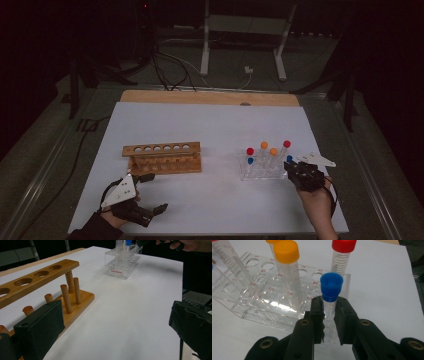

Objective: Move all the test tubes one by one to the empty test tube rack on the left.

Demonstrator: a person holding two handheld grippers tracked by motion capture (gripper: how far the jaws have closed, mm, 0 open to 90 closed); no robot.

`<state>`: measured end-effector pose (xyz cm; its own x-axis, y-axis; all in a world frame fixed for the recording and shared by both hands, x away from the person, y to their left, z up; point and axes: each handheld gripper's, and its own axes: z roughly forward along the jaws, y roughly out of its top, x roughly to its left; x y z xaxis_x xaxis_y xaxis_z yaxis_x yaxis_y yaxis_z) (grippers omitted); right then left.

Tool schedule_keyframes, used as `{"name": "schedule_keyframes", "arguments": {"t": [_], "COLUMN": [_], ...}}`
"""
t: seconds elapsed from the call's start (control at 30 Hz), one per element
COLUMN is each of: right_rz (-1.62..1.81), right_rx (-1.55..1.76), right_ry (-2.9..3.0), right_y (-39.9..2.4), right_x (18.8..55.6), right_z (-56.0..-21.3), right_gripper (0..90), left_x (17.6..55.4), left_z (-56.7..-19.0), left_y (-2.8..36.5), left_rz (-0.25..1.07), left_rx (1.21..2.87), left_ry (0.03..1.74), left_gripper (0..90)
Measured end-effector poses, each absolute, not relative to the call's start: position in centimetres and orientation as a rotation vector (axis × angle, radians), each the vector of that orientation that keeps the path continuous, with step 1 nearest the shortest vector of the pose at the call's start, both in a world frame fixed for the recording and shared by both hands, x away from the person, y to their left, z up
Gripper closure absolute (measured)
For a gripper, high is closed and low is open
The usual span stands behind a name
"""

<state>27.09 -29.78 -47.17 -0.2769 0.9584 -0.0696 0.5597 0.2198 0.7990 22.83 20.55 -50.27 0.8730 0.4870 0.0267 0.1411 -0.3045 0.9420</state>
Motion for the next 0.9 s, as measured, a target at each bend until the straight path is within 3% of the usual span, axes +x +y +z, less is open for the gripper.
{"name": "schedule_keyframes", "arguments": {"t": [0.57,0.9], "right_rz": [0.986,1.056], "right_rx": [1.264,1.166], "right_ry": [1.821,1.931], "right_y": [-29.7,-27.3], "right_x": [24.7,23.4], "right_z": [-43.3,-42.3], "right_gripper": [76.7,76.7], "left_x": [22.8,22.8], "left_z": [-50.3,-50.2], "left_y": [20.6,20.4], "left_rz": [0.367,0.364], "left_rx": [1.87,1.875], "left_ry": [0.471,0.469], "left_gripper": [0.7,0.7]}}
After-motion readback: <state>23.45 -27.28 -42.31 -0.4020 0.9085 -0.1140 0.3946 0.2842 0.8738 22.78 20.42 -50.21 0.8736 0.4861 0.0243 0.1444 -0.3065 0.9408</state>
